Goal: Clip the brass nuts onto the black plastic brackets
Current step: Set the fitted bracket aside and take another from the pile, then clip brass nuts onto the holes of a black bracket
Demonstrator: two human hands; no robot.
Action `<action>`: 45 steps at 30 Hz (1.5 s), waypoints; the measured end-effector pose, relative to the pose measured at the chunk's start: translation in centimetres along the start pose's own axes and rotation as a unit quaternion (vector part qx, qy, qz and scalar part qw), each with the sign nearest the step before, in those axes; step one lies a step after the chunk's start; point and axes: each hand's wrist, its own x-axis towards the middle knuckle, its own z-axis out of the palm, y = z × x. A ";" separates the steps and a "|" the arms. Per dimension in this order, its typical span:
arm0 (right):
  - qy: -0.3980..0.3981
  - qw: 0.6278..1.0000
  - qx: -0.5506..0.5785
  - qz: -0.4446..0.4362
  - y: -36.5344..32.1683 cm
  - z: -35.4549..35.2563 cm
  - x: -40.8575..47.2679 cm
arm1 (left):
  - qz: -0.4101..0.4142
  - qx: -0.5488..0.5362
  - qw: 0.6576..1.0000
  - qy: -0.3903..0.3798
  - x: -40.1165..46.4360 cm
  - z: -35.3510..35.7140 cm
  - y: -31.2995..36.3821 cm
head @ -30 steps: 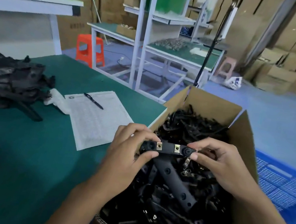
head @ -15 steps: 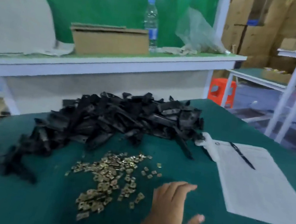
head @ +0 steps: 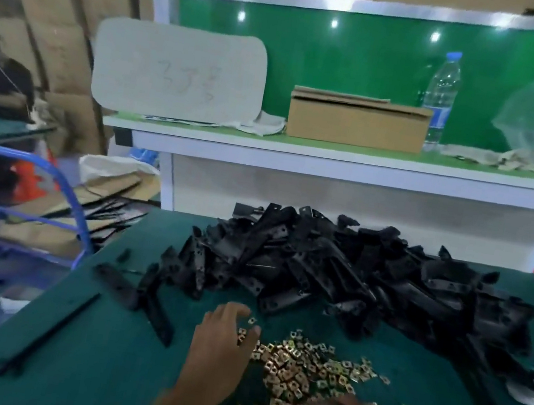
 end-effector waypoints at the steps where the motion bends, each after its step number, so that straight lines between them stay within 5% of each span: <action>1: 0.000 0.998 -0.025 -0.052 -0.5 -0.2 0.1 | 0.000 0.009 1.000 0.023 1.3 -0.2 -0.1; 6: -0.006 1.000 0.008 -0.025 -0.4 0.0 1.8 | 0.042 0.137 0.976 0.166 8.8 -1.8 0.3; 13: 0.106 0.977 0.127 0.137 -0.8 1.3 1.6 | 0.031 0.291 0.948 0.121 13.4 -2.2 -2.4; 17: 0.187 0.960 0.165 0.124 -1.5 0.9 1.0 | 0.075 0.172 0.957 0.221 11.6 -3.2 -1.3; 21: 0.184 0.970 0.145 0.070 -2.3 -0.6 0.3 | 0.077 -0.168 0.945 0.271 4.8 -5.2 2.2; 27: 0.182 0.953 0.231 0.080 -1.4 -1.5 0.2 | 0.014 -0.464 0.883 0.067 -4.5 -3.9 3.5; 34: 0.201 0.901 0.378 0.074 -0.5 -2.3 0.3 | -0.013 -0.577 0.802 -0.153 -6.2 -0.4 2.0; 37: 0.147 0.878 0.451 0.059 -0.6 -2.2 0.1 | -0.003 -0.508 0.837 -0.204 -7.1 0.0 2.2; 40: 0.085 0.852 0.514 0.060 -0.9 -2.4 0.1 | 0.009 -0.436 0.883 -0.173 -7.7 0.2 2.8; 45: 0.000 0.810 0.585 0.044 -1.0 -2.6 -0.2 | 0.016 -0.424 0.876 -0.227 -8.3 0.5 3.2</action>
